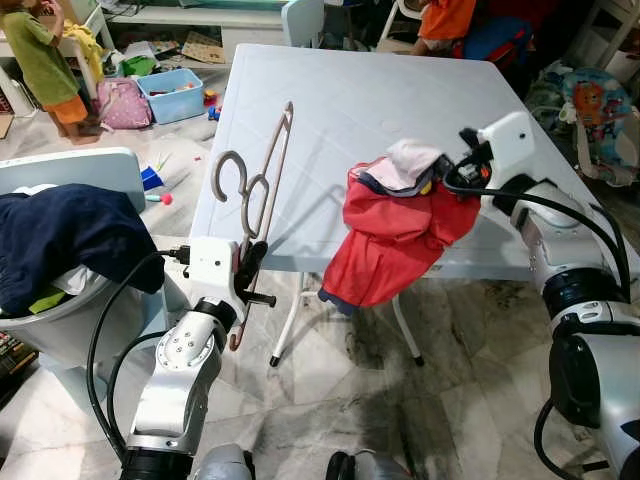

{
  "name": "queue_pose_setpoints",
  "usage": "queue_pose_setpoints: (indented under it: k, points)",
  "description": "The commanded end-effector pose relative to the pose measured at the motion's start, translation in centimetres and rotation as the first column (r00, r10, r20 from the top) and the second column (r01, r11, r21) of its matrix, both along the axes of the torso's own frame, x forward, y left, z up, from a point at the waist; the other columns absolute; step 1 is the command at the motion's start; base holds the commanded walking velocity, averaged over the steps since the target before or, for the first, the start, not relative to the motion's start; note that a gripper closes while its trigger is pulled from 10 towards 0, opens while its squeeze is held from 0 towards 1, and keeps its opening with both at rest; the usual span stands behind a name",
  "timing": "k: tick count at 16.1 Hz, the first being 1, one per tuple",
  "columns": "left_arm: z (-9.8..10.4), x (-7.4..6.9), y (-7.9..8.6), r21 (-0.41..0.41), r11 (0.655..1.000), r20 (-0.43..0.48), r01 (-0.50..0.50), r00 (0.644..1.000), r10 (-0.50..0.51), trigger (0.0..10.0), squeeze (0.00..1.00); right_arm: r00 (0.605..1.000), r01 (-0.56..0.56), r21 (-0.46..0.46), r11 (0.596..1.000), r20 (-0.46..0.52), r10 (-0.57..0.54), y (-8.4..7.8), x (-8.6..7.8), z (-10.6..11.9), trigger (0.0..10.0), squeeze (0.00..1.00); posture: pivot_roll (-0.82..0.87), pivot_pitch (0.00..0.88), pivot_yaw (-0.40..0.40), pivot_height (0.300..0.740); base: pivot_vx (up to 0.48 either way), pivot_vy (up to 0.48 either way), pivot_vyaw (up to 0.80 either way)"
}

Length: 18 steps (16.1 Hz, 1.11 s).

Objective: Hang hanger

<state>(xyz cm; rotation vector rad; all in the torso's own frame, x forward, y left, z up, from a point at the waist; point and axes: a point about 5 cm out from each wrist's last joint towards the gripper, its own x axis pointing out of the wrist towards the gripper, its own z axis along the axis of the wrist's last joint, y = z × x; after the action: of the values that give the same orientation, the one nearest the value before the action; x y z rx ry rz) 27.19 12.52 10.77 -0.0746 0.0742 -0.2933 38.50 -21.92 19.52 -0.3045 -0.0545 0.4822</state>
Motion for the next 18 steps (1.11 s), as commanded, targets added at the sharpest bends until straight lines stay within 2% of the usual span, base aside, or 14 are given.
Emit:
queue_pose_setpoints:
  k: [1,2,3,4,5,6,7,8,9,10,12,14,16,18]
  points:
    - [-0.1,-0.1,-0.2,-0.006,1.0,-0.009,0.027,1.0,-0.027,10.0,0.0,0.999,-0.044,0.009,0.999,0.003,0.044,0.3,-0.1,0.5,10.0,1.0,0.1,0.044,-0.066,0.74,0.0,0.0,0.0]
    - [0.0,-0.2,-0.1,-0.015,1.0,-0.003,0.026,1.0,-0.026,10.0,0.0,1.0,0.011,-0.111,0.994,-0.003,-0.012,0.1,-0.1,-0.3,10.0,1.0,0.11,0.046,-0.075,0.74,0.0,0.0,0.0]
    - [0.0,-0.2,-0.1,-0.014,1.0,-0.003,0.025,1.0,-0.025,10.0,0.0,0.999,0.022,-0.173,0.985,-0.027,-0.027,0.0,-0.1,-0.9,10.0,1.0,0.11,0.046,-0.075,0.74,0.0,0.0,0.0]
    - [0.0,-0.3,-0.1,-0.013,1.0,-0.006,0.021,1.0,-0.021,10.0,0.0,0.989,-0.074,-0.44,0.895,-0.15,0.008,-0.5,-1.1,-3.7,10.0,1.0,0.11,0.051,-0.077,0.74,0.0,0.0,0.0]
    - [0.0,-0.3,-0.1,-0.014,1.0,-0.006,0.021,1.0,-0.021,10.0,0.0,0.981,-0.109,-0.452,0.885,-0.193,0.022,-0.6,-1.4,-4.2,10.0,1.0,0.11,0.051,-0.077,0.74,0.0,0.0,0.0]
    - [-0.1,-0.4,-0.1,-0.015,1.0,-0.009,0.021,1.0,-0.021,10.0,0.0,0.971,-0.145,-0.499,0.854,-0.236,0.027,-1.3,-1.8,-4.5,10.0,0.32,0.11,0.052,-0.074,0.74,0.0,0.0,0.0]
    - [-0.1,-0.4,-0.1,-0.015,1.0,-0.011,0.022,1.0,-0.022,10.0,0.0,0.97,-0.158,-0.521,0.839,-0.241,0.033,-1.6,-1.9,-4.4,10.0,0.32,0.11,0.052,-0.074,0.74,0.0,0.0,0.0]
    - [-0.1,-0.3,-0.1,-0.015,1.0,-0.014,0.026,1.0,-0.026,10.0,0.0,0.966,-0.193,-0.545,0.816,-0.249,0.062,-2.0,-2.0,-3.7,10.0,0.0,0.1,0.052,-0.07,0.74,0.0,0.0,0.0]
    - [-0.2,-0.3,-0.2,-0.015,0.999,-0.014,0.028,1.0,-0.028,10.0,0.0,0.963,-0.207,-0.541,0.815,-0.258,0.073,-2.1,-2.0,-3.5,10.0,0.0,0.1,0.052,-0.07,0.74,0.0,0.0,0.0]
    - [-0.1,-0.1,-0.3,-0.015,0.999,-0.012,0.031,0.999,-0.031,10.0,0.0,0.954,-0.255,-0.555,0.792,-0.279,0.112,-2.4,-2.2,-3.1,10.0,0.0,0.09,0.049,-0.07,0.74,0.0,0.0,0.0]
    - [-0.1,-0.2,-0.3,-0.014,1.0,-0.011,0.028,1.0,-0.028,10.0,0.0,0.956,-0.241,-0.513,0.824,-0.271,0.11,-2.9,-2.1,-2.1,10.0,0.0,0.1,0.049,-0.071,0.74,0.0,0.0,0.0]
    - [-0.2,-0.4,-0.2,-0.014,1.0,-0.014,0.027,1.0,-0.027,10.0,0.0,0.95,-0.253,-0.417,0.873,-0.278,0.142,-2.7,-1.9,-1.5,10.0,0.0,0.1,0.051,-0.072,0.74,0.0,0.0,0.0]
    - [-0.2,-0.4,-0.1,-0.013,1.0,-0.015,0.025,1.0,-0.026,10.0,0.0,0.933,-0.286,-0.265,0.921,-0.297,0.204,-2.2,-2.0,-1.3,10.0,0.0,0.1,0.053,-0.074,0.74,0.0,0.0,0.0]
    - [-0.1,-0.5,-0.1,-0.015,1.0,-0.015,0.02,1.0,-0.02,10.0,0.0,0.887,-0.334,-0.005,0.943,-0.339,0.313,-1.5,-2.6,-1.9,10.0,0.0,0.11,0.063,-0.08,0.74,0.0,0.0,0.0]
